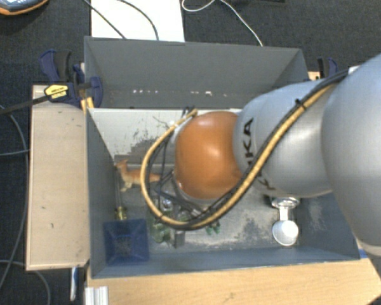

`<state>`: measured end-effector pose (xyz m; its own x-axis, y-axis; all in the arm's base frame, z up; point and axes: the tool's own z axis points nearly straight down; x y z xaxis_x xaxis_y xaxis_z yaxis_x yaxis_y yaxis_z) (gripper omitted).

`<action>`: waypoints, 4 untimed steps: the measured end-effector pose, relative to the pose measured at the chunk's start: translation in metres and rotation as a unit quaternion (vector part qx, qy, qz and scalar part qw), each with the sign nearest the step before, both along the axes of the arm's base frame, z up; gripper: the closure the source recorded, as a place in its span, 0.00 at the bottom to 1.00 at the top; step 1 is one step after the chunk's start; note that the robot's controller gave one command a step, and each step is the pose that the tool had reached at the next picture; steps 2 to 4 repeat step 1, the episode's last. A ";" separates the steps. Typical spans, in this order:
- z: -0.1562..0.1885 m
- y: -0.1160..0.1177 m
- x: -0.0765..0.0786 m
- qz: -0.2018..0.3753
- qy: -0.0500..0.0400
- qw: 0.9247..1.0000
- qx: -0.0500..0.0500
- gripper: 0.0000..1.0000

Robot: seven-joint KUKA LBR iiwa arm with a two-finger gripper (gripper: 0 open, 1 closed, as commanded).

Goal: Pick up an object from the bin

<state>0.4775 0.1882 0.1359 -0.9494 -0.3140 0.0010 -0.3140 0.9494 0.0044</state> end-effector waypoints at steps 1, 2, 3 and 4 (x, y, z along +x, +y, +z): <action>0.017 0.000 0.001 0.000 -0.002 1.000 0.001 1.00; 0.017 0.000 0.001 0.000 -0.002 1.000 0.001 1.00; 0.017 0.000 0.001 0.000 -0.002 1.000 0.001 1.00; 0.017 0.000 0.001 0.000 -0.002 1.000 0.001 1.00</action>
Offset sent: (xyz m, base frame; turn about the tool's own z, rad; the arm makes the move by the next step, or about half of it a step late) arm 0.0001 0.0000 0.0120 0.0000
